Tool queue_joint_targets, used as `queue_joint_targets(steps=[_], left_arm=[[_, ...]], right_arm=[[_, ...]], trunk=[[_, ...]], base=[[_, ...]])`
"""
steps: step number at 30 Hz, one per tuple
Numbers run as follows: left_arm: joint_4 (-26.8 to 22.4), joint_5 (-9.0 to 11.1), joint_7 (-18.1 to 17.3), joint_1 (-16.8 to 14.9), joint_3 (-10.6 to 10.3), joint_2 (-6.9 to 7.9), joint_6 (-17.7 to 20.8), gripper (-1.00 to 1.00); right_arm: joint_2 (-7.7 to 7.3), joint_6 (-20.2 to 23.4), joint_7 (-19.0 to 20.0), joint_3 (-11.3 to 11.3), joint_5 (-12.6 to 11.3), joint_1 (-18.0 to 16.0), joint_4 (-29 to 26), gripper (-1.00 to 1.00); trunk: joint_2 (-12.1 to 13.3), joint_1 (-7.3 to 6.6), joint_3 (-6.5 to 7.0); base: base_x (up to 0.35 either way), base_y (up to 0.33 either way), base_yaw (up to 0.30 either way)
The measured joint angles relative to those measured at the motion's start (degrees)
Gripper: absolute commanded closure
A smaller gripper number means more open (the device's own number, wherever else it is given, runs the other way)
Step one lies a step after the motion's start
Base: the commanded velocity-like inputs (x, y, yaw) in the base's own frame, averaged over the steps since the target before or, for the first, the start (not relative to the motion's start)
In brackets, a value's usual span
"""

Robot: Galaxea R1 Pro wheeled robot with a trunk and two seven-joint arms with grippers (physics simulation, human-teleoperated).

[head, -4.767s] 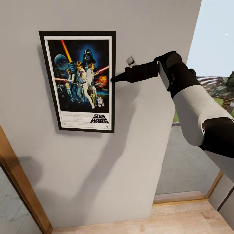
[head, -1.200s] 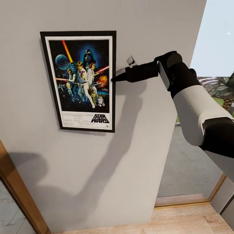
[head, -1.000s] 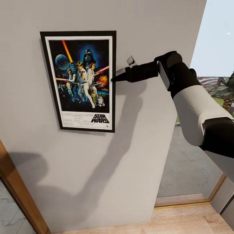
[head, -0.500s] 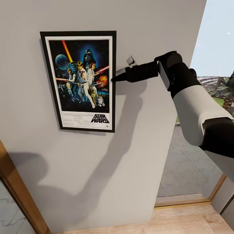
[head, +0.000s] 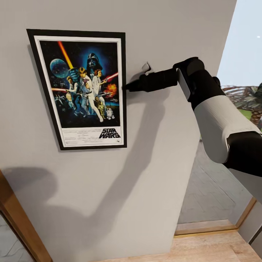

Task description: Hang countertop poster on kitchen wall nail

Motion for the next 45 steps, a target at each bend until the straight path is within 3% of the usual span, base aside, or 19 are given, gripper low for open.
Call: queue_joint_targets(steps=[28, 45], left_arm=[[0.0, 0.0, 0.0, 0.0, 0.0, 0.07, 0.0, -1.0], [0.0, 0.0, 0.0, 0.0, 0.0, 0.07, -0.1, -1.0]], right_arm=[[-0.06, -0.4, -0.2, 0.0, 0.6, 0.0, 0.0, -1.0], [-0.15, -1.6, 0.2, 0.2, 0.4, 0.1, 0.0, -1.0]], trunk=[[0.0, 0.02, 0.0], [0.0, 0.05, 0.0]], base=[[-0.079, -0.022, 0.0], [-0.31, -0.043, 0.0]])
